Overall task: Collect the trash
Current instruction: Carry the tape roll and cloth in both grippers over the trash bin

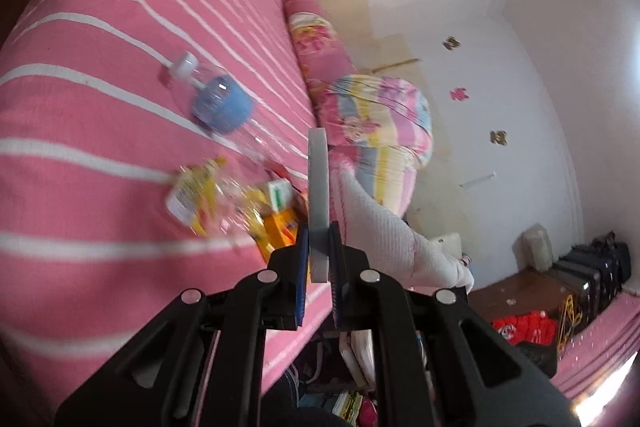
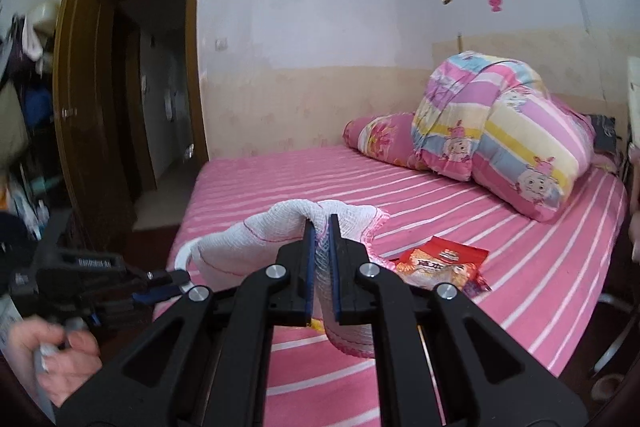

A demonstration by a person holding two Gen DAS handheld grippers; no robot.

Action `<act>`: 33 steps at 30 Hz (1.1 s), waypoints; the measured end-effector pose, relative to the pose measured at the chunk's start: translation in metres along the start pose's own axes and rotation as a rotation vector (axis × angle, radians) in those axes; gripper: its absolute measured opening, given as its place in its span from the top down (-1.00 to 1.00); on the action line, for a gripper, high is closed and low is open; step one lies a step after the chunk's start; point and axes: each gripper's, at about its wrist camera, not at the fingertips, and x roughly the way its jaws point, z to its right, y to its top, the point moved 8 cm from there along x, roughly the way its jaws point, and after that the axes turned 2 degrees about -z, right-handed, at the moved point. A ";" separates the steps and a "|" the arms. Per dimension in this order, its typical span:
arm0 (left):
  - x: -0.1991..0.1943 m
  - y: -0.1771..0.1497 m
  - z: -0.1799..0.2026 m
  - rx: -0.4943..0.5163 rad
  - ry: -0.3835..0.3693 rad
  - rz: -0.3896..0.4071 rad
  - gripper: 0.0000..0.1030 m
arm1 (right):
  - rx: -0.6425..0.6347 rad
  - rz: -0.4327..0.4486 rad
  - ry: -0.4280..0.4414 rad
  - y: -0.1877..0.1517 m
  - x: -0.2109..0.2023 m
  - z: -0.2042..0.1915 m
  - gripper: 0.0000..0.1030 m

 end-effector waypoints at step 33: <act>0.086 -0.239 0.139 0.262 0.009 -0.368 0.83 | 0.258 0.103 -0.376 -0.030 -0.268 0.218 0.87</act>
